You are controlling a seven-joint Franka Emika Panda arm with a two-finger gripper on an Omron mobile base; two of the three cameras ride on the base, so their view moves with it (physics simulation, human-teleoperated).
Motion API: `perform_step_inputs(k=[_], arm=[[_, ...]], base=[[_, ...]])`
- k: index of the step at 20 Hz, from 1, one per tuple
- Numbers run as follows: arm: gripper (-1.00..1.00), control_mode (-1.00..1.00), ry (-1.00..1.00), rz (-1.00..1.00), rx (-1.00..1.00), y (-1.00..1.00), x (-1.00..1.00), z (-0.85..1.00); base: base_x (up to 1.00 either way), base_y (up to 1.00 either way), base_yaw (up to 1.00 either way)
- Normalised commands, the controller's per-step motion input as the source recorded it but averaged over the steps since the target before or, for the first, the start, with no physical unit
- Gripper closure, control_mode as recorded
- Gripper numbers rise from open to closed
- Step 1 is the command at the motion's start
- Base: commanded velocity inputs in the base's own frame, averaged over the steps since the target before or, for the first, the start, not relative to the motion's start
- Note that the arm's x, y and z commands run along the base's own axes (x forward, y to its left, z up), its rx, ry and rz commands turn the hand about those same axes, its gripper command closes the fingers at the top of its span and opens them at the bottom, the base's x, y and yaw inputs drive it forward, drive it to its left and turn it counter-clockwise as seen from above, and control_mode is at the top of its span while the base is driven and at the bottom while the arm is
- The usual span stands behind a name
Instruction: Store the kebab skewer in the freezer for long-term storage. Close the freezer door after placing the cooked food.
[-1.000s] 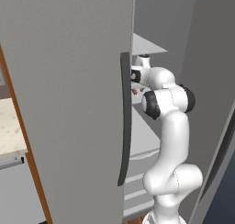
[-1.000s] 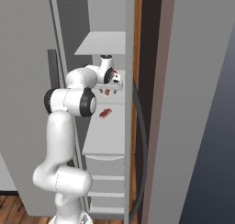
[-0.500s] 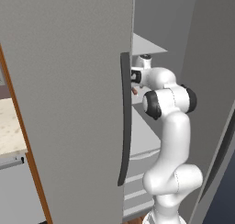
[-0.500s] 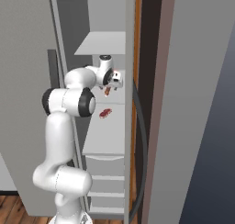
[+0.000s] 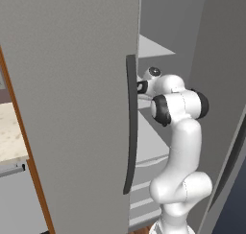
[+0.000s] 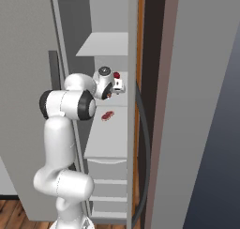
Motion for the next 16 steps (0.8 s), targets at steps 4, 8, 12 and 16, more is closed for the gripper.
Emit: perform_step_inputs(k=[4, 8, 12, 16], arm=[[-1.0, -1.0, -0.02, 0.0, 0.0, 0.0, -0.12, 0.05], [-1.0, -1.0, -0.07, 0.0, 0.0, 0.0, -0.42, 0.22], [-1.0, -1.0, -0.07, 0.0, 0.0, 0.0, -0.5, 0.31], [-1.0, -1.0, -0.07, 0.0, 0.0, 0.0, -0.61, 0.28]], base=[[0.0, 0.0, 0.0], [0.0, 0.0, 0.0], [0.0, 0.0, 0.0], [0.0, 0.0, 0.0]])
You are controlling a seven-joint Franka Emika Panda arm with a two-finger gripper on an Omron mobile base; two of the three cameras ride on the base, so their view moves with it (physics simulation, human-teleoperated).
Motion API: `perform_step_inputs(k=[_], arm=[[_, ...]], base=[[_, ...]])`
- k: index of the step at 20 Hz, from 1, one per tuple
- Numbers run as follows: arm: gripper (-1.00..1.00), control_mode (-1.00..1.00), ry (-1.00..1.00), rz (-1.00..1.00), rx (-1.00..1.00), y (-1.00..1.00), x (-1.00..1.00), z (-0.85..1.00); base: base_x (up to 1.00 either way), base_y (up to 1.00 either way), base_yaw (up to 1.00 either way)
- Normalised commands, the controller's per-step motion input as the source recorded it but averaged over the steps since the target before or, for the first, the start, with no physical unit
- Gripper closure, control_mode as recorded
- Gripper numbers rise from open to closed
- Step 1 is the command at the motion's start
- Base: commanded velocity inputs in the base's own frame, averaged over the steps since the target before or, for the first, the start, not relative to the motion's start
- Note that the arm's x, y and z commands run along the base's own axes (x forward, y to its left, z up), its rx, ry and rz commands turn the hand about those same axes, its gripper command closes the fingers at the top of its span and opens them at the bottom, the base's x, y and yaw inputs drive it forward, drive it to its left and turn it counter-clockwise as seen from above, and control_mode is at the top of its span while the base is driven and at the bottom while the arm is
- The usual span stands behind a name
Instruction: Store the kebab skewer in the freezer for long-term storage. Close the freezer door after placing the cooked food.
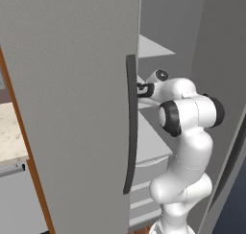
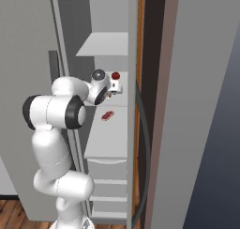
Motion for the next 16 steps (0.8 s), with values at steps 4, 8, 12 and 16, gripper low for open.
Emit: perform_step_inputs(k=[4, 8, 12, 16], arm=[[-1.0, -1.0, -0.02, 0.0, 0.0, -0.02, -0.69, 0.45], [-1.0, -1.0, 0.0, 0.0, 0.0, -0.01, -0.81, 0.68], [-1.0, -1.0, 0.02, 0.0, 0.0, 0.0, -0.98, 0.71], [-1.0, -1.0, 0.1, 0.0, 0.0, 0.0, -1.0, 0.45]], base=[[0.0, 0.0, 0.0], [0.0, 0.0, 0.0], [0.0, 0.0, 0.0], [0.0, 0.0, 0.0]])
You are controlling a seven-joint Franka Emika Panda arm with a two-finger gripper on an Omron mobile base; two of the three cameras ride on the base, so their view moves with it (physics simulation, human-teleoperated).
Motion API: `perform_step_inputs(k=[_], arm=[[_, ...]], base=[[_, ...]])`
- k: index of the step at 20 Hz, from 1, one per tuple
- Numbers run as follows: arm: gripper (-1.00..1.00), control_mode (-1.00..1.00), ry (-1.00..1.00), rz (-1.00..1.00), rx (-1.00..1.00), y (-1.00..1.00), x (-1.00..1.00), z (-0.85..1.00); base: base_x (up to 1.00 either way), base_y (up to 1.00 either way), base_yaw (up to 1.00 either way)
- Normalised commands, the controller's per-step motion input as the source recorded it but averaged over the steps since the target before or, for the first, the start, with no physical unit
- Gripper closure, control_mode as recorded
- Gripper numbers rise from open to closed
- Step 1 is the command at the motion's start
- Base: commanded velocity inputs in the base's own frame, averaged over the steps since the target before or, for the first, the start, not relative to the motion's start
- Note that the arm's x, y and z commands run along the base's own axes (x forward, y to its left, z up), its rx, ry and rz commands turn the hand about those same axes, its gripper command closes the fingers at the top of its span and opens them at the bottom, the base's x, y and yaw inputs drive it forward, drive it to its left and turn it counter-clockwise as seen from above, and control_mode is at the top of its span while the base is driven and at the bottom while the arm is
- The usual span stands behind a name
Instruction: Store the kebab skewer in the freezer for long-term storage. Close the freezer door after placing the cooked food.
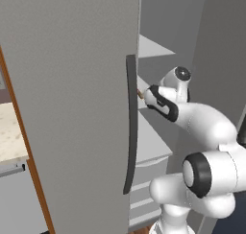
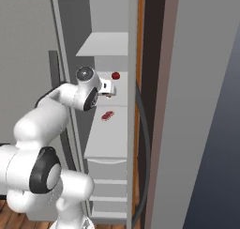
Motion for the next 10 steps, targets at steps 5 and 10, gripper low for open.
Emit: perform_step_inputs(k=[5, 10], arm=[[-1.0, -1.0, 0.1, 0.0, 0.0, 0.0, -1.0, 0.34], [-1.0, -1.0, 0.22, 0.0, 0.0, 0.01, -0.95, 0.36]], base=[[0.0, 0.0, 0.0], [0.0, 0.0, 0.0]])
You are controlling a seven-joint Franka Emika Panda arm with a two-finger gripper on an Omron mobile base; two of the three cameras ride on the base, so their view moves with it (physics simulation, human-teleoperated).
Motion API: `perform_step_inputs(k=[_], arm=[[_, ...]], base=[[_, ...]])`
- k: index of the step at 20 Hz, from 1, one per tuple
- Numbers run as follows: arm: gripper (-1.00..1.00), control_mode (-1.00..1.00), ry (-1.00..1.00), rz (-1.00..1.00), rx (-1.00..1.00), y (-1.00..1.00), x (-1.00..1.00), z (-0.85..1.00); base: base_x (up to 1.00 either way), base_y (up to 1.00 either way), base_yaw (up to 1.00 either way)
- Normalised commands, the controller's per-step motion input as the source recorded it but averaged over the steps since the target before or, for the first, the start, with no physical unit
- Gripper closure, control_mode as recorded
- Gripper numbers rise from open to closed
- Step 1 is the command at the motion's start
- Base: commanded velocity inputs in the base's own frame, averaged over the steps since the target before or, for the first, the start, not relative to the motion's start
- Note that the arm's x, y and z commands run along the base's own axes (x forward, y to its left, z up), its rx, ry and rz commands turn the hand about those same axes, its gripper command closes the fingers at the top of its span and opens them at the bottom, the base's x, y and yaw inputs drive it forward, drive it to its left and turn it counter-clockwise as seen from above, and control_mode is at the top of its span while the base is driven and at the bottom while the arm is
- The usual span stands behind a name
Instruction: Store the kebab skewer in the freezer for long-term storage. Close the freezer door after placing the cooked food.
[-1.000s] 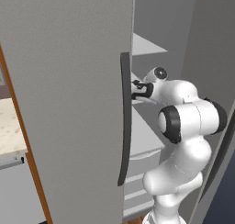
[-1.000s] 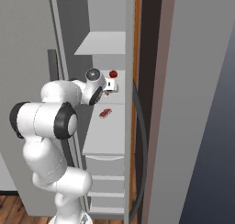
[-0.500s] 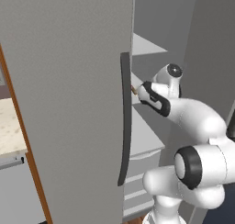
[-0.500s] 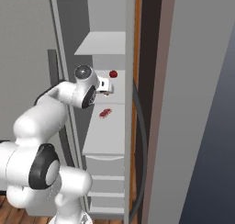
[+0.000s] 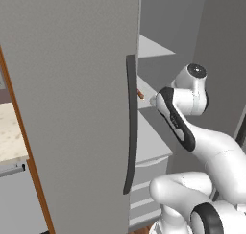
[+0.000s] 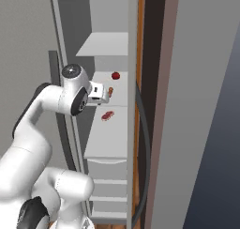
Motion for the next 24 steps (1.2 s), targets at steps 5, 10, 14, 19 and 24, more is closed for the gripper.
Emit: perform_step_inputs(k=[5, 10, 14, 19, 24], arm=[[-1.0, -1.0, 0.25, 0.0, 0.05, 0.03, -0.88, 0.07], [-1.0, -1.0, 0.27, -0.07, 0.0, 0.26, -0.8, 0.1], [-1.0, -1.0, 0.17, -0.08, -0.11, 0.52, -0.78, 0.07], [-1.0, -1.0, 0.22, -0.11, -0.18, 0.26, -0.35, 0.0], [-1.0, -1.0, 0.1, -0.09, -0.01, -0.01, -0.26, 0.0]], base=[[0.0, 0.0, 0.0], [0.0, 0.0, 0.0], [0.0, 0.0, 0.0], [0.0, 0.0, 0.0], [0.0, 0.0, 0.0]])
